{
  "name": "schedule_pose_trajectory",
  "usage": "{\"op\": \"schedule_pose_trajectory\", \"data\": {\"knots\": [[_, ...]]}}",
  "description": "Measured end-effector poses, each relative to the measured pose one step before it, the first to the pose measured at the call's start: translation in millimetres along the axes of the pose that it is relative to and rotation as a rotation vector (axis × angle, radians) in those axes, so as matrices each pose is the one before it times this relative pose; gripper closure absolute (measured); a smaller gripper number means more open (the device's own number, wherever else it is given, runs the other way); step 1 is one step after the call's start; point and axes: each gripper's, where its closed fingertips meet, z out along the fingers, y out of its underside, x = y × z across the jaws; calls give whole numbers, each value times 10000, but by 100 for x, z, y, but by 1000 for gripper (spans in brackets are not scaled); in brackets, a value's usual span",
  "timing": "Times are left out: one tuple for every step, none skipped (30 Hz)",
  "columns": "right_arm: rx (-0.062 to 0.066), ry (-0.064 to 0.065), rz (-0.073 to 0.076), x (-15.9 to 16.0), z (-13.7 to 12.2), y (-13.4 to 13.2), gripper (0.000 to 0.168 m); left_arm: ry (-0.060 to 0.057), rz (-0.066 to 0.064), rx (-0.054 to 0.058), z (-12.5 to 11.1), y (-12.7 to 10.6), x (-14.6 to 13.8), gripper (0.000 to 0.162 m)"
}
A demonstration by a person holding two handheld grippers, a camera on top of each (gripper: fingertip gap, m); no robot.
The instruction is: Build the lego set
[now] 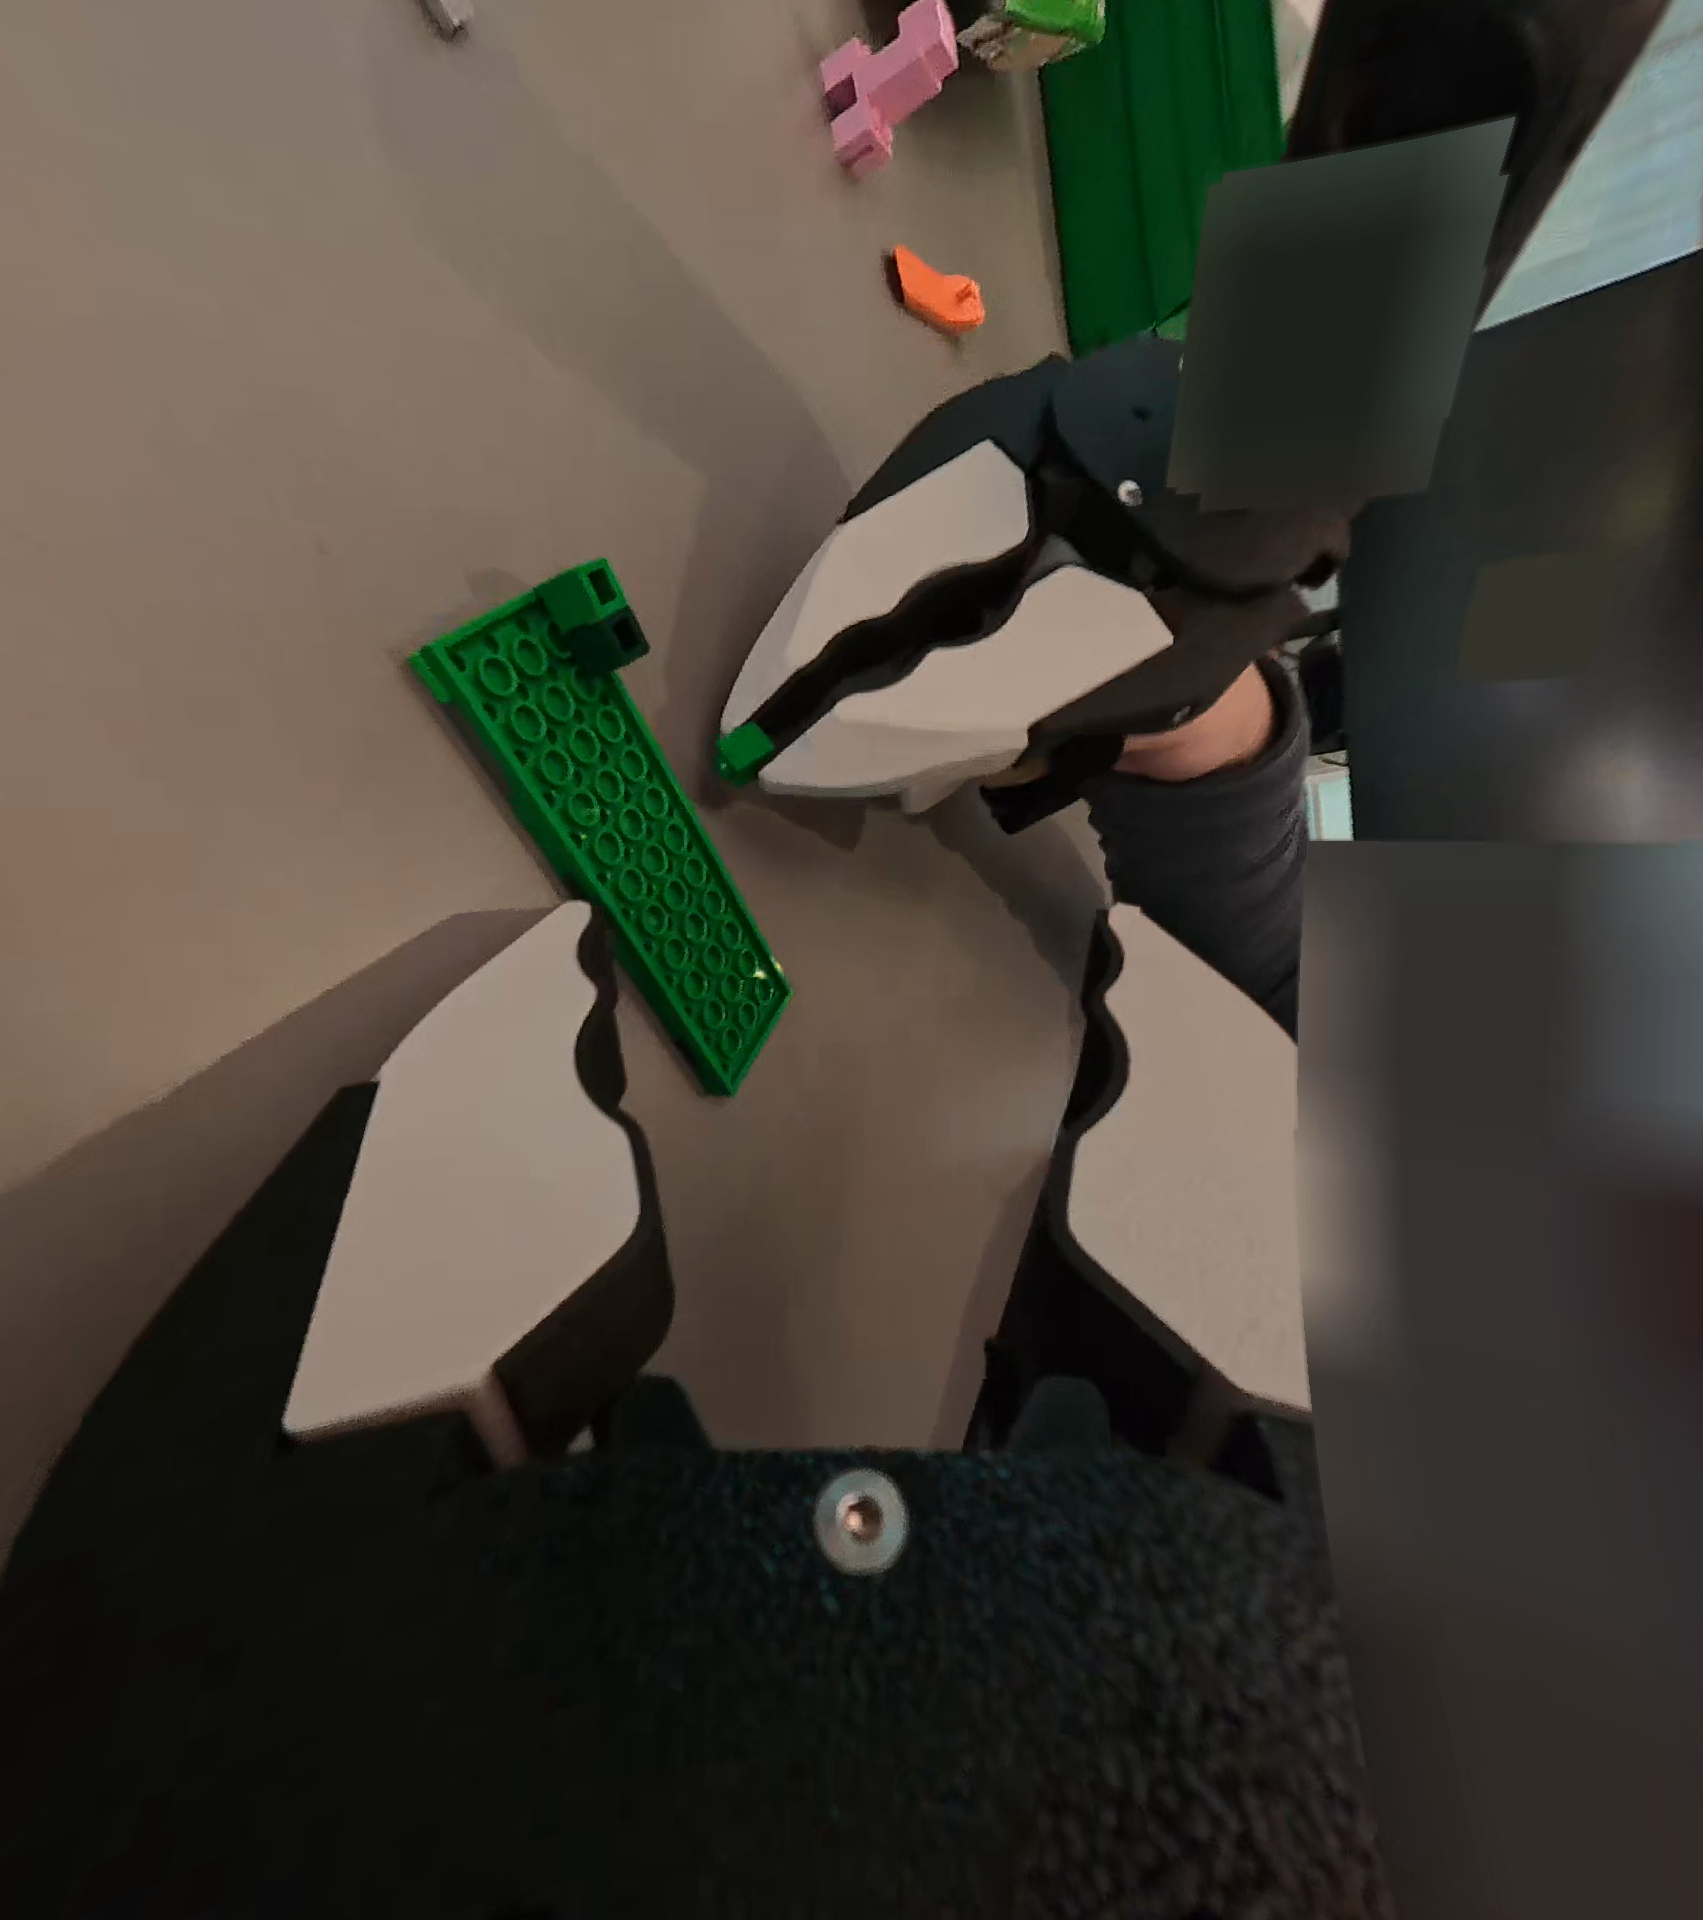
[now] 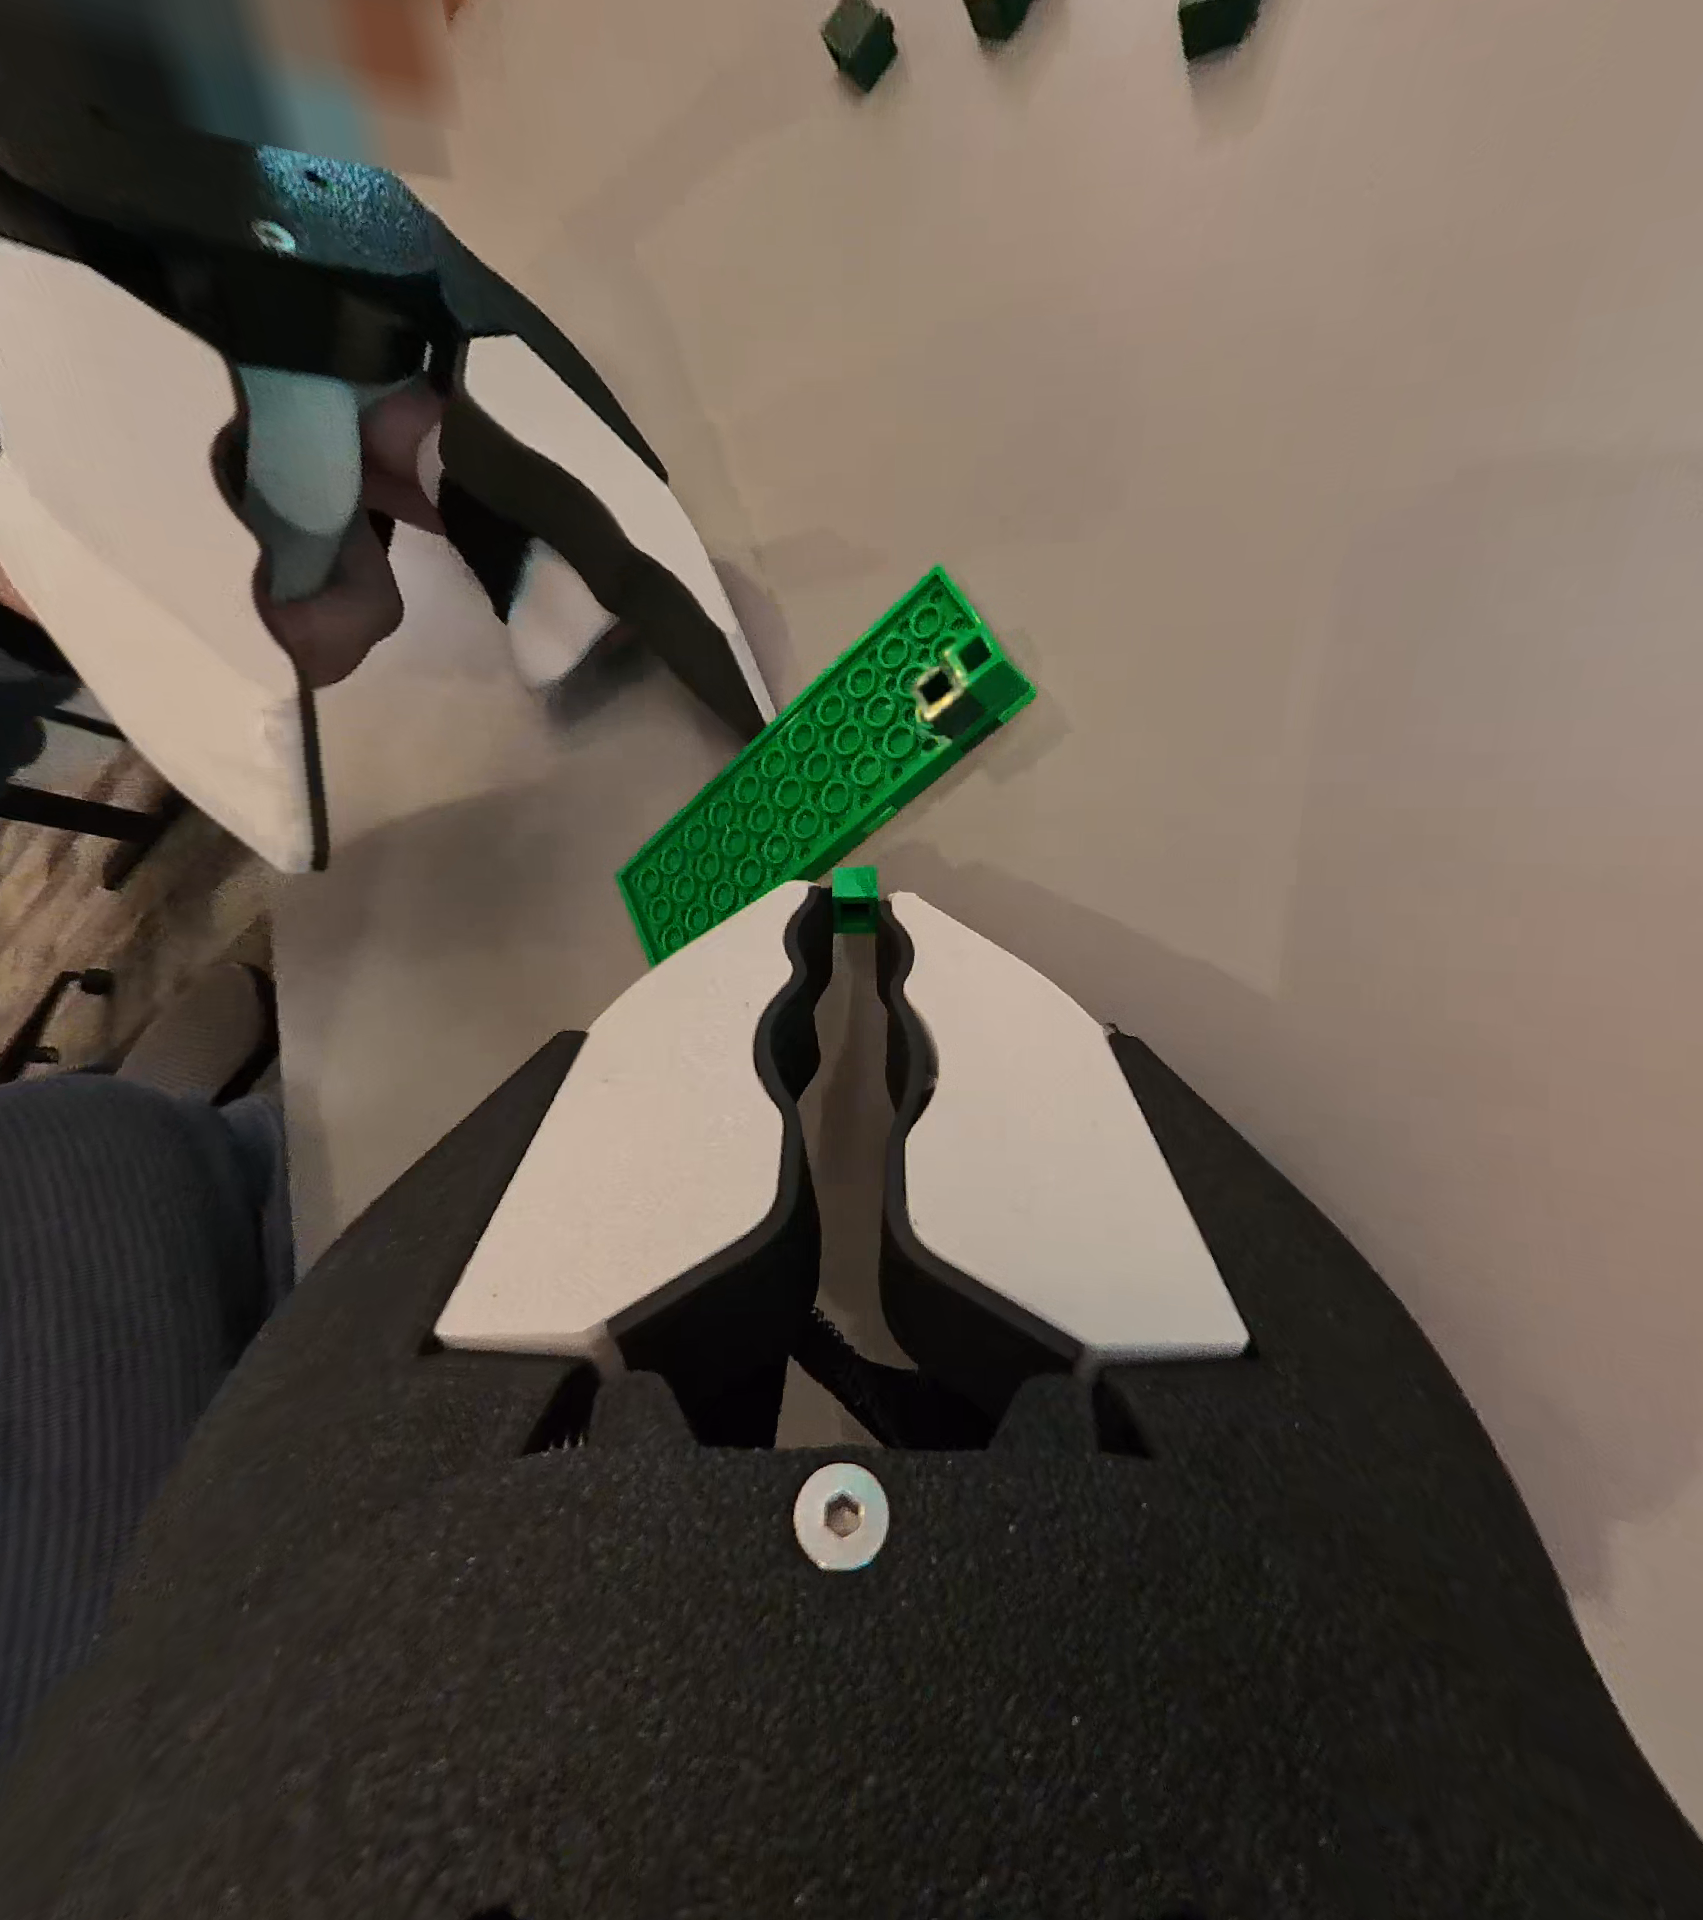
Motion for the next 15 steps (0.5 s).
{"op": "schedule_pose_trajectory", "data": {"knots": [[-98,134,-114,-14,59,107,161,129,-165,48,101,-183,25,76],[-115,86,-115,-63,69,101,161,125,-127,44,89,-158,56,76],[-86,96,-118,-28,70,78,161,100,-95,28,79,-120,44,76],[-74,107,-119,1,37,56,161,107,-64,13,122,-70,75,75],[-77,129,-98,43,35,64,161,132,-65,19,151,-45,116,75],[-64,127,-123,57,1,76,161,74,-63,109,78,-153,26,74],[-14,73,-100,3,-10,39,161,82,-31,125,10,-171,22,73],[15,50,-59,0,-17,25,161,99,-60,114,0,-143,5,73],[13,48,-34,1,-34,47,161,155,-85,151,-17,-181,54,77],[22,53,-43,18,-56,49,161,213,-87,239,-48,-276,128,82],[32,75,-70,15,-64,72,161,288,-91,295,-103,-370,239,86],[75,76,-63,-24,-46,17,161,558,-58,300,-153,-409,671,90],[103,106,-54,6,-22,-28,161,890,-177,179,-28,-263,1169,95],[85,86,-57,-25,-2,-26,161,349,-308,-77,227,130,398,96],[79,104,-41,-12,6,-20,161,-353,10,-412,347,573,-581,96]]}}
